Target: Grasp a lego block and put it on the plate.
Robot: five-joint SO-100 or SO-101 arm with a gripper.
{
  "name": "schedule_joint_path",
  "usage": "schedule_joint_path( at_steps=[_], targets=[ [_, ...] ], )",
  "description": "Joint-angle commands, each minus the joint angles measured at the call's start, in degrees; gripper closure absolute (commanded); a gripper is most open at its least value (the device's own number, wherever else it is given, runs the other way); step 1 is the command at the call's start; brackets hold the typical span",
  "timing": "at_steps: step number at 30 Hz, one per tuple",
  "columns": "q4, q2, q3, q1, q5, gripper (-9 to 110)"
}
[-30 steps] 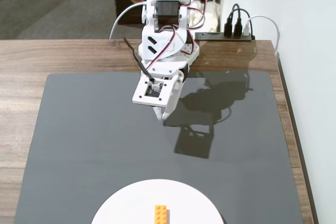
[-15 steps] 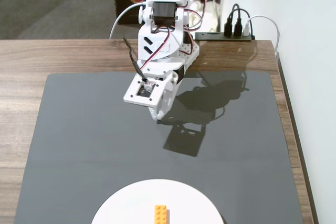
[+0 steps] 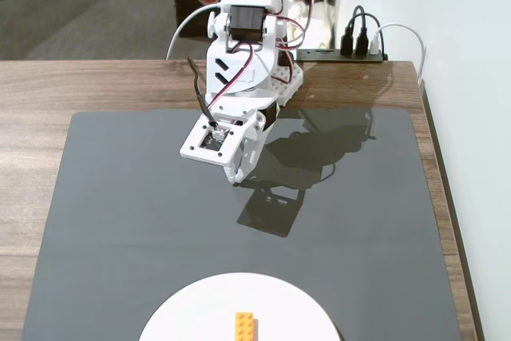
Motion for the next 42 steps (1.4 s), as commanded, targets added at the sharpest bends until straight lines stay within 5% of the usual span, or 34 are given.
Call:
schedule_joint_path(
  at_steps=[1, 42],
  targets=[
    [-0.35, -0.35, -1.23, -0.26, 0.35, 101],
    [-0.44, 0.44, -0.88, -0.26, 0.53, 101]
  ],
)
